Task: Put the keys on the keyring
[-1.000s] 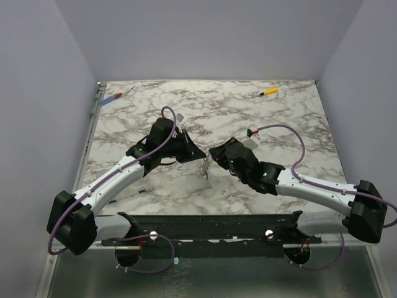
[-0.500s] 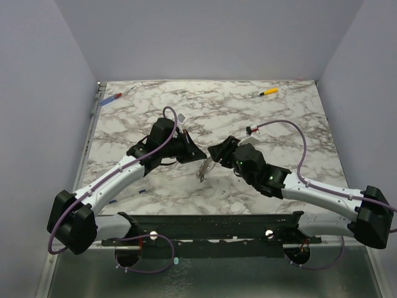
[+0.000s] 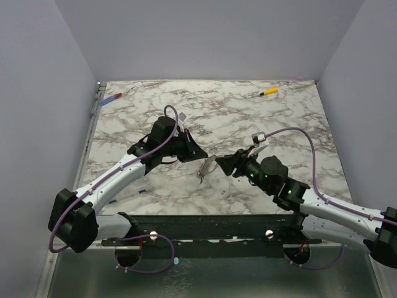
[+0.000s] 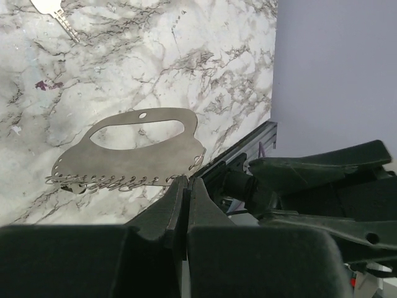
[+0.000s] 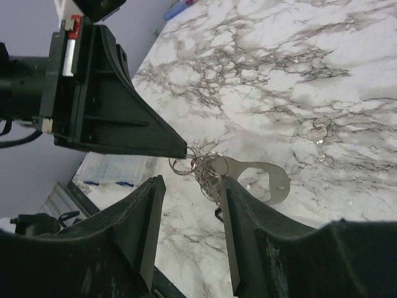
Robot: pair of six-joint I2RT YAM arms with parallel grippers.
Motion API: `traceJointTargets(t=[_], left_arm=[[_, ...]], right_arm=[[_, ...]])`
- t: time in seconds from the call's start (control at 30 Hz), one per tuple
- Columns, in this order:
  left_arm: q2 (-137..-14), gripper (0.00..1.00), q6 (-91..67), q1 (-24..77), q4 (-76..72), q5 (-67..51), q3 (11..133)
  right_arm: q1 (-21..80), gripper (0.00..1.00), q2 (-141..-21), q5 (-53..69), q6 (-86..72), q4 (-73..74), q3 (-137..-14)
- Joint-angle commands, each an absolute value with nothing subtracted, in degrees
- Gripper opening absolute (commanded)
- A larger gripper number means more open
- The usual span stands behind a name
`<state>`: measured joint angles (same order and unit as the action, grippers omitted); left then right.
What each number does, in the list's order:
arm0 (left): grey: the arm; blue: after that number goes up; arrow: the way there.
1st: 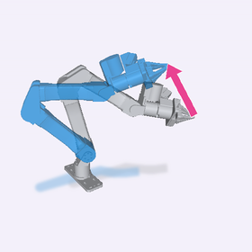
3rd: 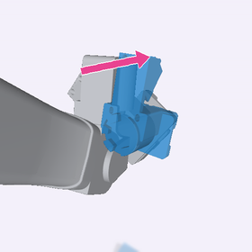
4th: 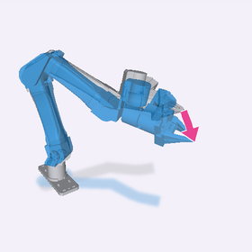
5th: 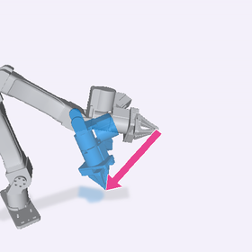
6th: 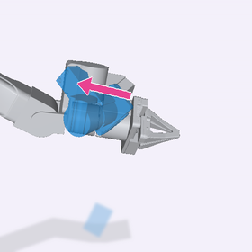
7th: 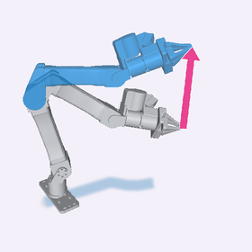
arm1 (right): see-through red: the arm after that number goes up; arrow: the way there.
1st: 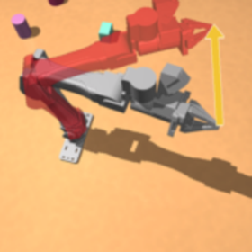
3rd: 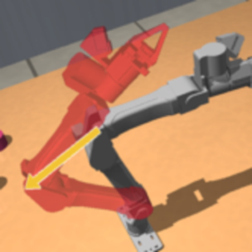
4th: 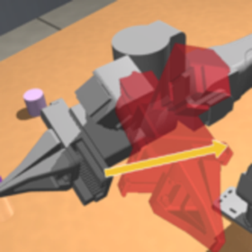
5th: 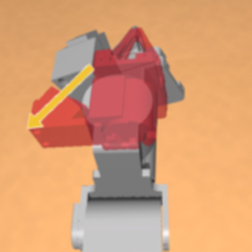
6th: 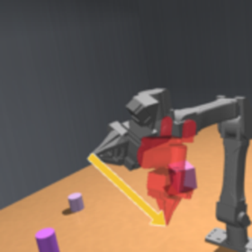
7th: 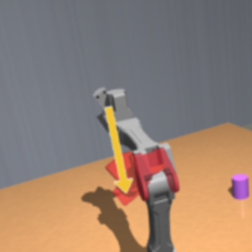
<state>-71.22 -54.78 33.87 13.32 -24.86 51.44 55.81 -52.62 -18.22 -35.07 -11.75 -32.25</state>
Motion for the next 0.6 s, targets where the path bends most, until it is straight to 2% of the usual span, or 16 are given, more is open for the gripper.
traceJointTargets(t=[0.0,0.17,0.57], left_arm=[[-71.4,0.0,-54.5,34.1,11.9,-26.4,54.3],[-71.3,0.0,-55.1,34.1,11.8,-26.2,54.8],[-71.6,0.0,-56.5,34.1,10.3,-26.7,54.4]], right_arm=[[51.2,0.5,-50.2,-4.8,-32.7,-21.2,-25.4],[44.1,0.5,-50.4,10.3,-40.8,-32.4,-20.2],[41.3,0.53,-57.4,15.1,-42.6,-41.0,-19.4]])
